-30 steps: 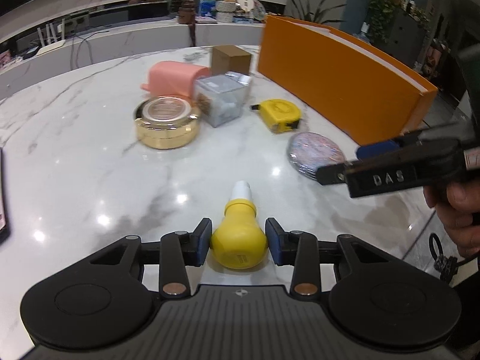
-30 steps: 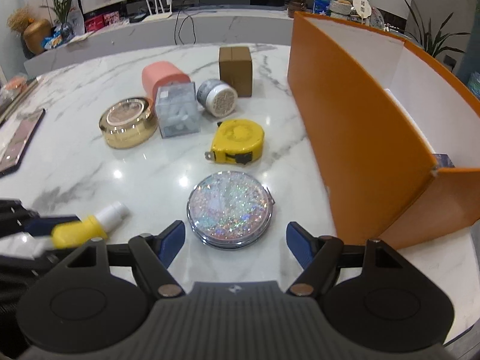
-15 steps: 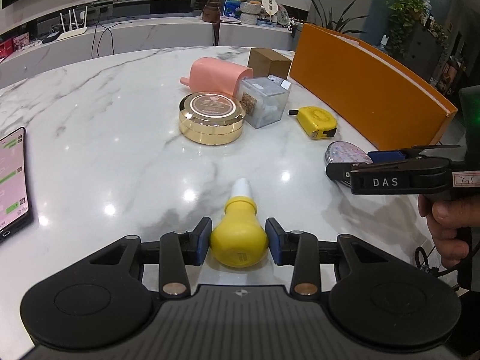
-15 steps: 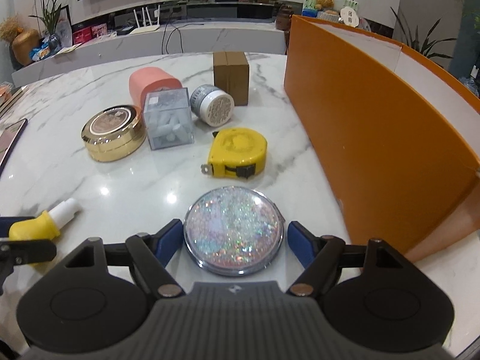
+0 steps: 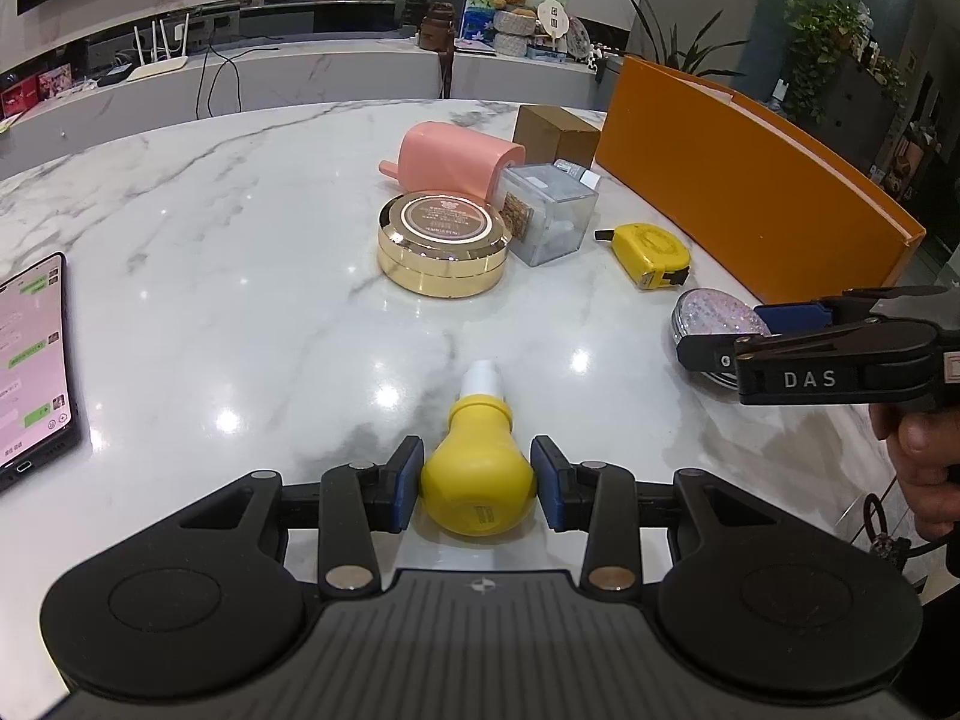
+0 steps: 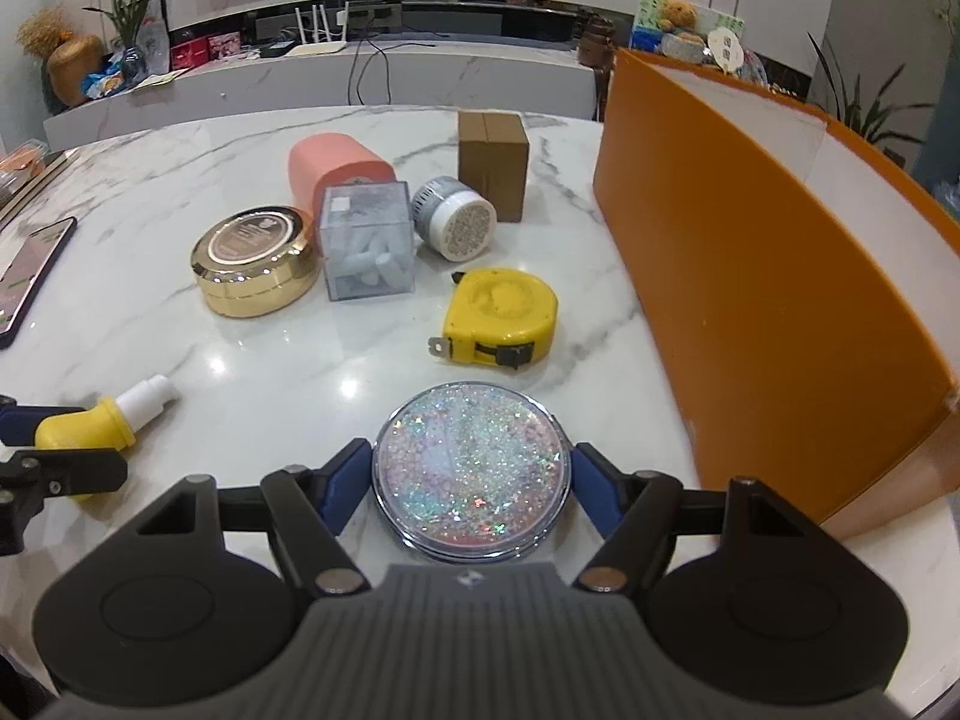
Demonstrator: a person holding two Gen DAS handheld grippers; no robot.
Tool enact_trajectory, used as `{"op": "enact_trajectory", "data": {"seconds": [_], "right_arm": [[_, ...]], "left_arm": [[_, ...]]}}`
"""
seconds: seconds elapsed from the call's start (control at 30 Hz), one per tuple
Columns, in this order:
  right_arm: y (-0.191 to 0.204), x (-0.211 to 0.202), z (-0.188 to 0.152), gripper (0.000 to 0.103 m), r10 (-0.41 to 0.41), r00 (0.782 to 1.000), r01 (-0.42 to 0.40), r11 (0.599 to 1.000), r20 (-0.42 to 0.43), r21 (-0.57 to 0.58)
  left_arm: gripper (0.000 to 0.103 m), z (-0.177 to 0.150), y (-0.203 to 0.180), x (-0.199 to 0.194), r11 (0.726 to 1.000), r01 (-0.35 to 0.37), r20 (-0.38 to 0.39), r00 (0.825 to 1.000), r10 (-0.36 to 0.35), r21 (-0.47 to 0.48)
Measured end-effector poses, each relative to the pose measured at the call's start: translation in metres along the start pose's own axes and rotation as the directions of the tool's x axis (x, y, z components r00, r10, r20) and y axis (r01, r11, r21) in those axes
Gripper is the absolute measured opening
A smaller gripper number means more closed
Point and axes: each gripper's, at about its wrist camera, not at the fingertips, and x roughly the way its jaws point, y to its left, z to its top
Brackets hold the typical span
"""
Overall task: Organize rigid objects
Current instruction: 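Carry the yellow bottle and glitter compact with both tools into the orange box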
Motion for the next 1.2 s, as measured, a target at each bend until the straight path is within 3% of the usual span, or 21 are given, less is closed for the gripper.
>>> {"op": "enact_trajectory", "data": {"seconds": [0.63, 1.0, 1.2], "right_arm": [[0.001, -0.024, 0.011, 0.071, -0.002, 0.998, 0.005, 0.999, 0.058, -0.047], [-0.009, -0.047, 0.033, 0.071, -0.015, 0.991, 0.023, 0.998, 0.13, -0.056], [-0.017, -0.058, 0.052, 0.071, 0.017, 0.99, -0.006, 0.997, 0.141, -0.077]], "left_arm": [[0.044, 0.005, -0.007, -0.01, 0.999, 0.031, 0.024, 0.999, -0.031, 0.007], [0.044, 0.006, -0.01, -0.011, 0.999, 0.027, 0.02, 0.999, -0.027, 0.019], [0.044, 0.009, -0.011, -0.014, 0.999, 0.02, 0.004, 1.0, -0.02, 0.03]]}}
